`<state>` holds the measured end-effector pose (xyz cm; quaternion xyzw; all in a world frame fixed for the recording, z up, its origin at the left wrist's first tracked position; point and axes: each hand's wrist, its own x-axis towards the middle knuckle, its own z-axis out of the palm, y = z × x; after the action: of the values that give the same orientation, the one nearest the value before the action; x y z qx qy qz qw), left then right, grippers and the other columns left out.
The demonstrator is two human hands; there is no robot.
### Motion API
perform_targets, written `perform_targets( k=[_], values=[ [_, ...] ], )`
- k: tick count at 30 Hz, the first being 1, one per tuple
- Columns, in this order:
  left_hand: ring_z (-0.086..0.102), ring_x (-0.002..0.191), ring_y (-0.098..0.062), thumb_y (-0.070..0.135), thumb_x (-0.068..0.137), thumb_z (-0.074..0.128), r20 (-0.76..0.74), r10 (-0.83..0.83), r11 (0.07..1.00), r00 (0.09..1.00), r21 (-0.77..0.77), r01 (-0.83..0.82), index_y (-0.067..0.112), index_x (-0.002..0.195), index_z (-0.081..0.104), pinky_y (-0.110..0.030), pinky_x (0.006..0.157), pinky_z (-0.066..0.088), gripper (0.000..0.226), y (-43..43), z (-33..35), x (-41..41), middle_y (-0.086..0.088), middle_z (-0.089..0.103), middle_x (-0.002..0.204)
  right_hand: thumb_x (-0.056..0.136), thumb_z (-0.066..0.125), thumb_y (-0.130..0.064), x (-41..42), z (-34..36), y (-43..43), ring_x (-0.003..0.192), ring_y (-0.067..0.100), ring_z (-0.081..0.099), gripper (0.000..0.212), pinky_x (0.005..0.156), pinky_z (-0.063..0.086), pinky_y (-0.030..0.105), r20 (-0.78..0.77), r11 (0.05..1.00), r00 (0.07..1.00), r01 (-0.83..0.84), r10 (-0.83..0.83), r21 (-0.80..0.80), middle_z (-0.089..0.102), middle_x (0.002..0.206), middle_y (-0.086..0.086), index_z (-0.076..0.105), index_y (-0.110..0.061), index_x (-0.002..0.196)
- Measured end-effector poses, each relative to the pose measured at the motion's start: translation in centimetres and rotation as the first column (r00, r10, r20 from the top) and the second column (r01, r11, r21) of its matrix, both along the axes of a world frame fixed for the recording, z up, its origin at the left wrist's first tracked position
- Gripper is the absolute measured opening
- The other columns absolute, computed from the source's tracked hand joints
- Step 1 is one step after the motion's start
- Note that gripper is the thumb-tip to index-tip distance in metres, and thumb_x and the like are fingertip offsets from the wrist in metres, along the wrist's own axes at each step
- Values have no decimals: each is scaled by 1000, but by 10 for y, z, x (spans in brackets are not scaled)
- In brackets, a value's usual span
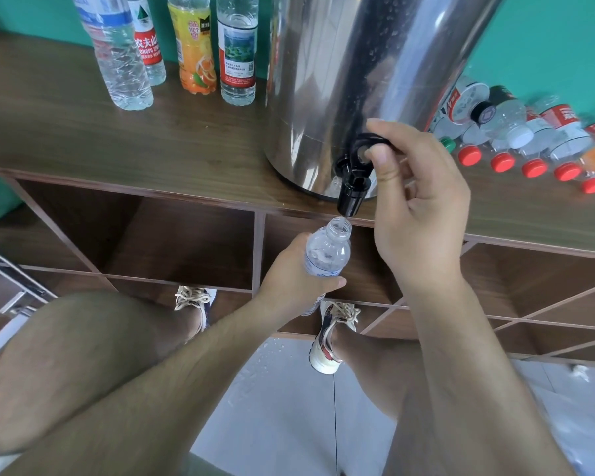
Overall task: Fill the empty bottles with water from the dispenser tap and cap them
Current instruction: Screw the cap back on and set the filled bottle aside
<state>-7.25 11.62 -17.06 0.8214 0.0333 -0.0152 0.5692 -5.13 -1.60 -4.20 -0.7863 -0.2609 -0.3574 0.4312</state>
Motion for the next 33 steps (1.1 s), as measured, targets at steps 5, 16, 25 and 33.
perform_targets(
  k=[5, 16, 25, 33],
  values=[
    [57, 95, 10, 29, 77, 90, 9, -1, 1000, 1000, 5, 1, 37, 124, 47, 5, 71, 40, 64, 1, 1, 1, 28, 55, 103, 107, 59, -17, 0, -1, -2, 86, 3, 55, 28, 78, 42, 15, -44, 1000, 999, -8, 7, -12, 63, 103, -13, 66, -13, 134],
    [57, 99, 7, 34, 76, 91, -18, 0, 1000, 1000, -4, 0, 35, 124, 48, -12, 79, 43, 65, 1, -1, 1, 23, 59, 108, 96, 72, -32, 22, -44, -68, 117, 23, 57, 45, 107, 45, 38, -350, 930, 862, 335, -368, -154, 63, 131, 4, 64, -15, 137],
    [55, 93, 8, 34, 76, 90, -35, 7, 1000, 999, 22, -7, 33, 130, 48, -7, 75, 39, 68, 0, -1, 2, 25, 55, 106, 93, 76, -37, 45, -58, -68, 119, 31, 57, 55, 105, 47, 51, -544, 906, 726, 309, -420, -287, 68, 123, -1, 59, -16, 141],
    [55, 92, 5, 35, 78, 89, -47, 1, 998, 999, 67, 2, 30, 135, 48, -5, 73, 36, 71, -2, 4, -1, 25, 53, 106, 90, 76, -20, 19, -31, -70, 76, 8, 62, 32, 72, 49, 13, -640, 982, 748, 98, -178, -159, 71, 102, -9, 63, -29, 118]
  ],
)
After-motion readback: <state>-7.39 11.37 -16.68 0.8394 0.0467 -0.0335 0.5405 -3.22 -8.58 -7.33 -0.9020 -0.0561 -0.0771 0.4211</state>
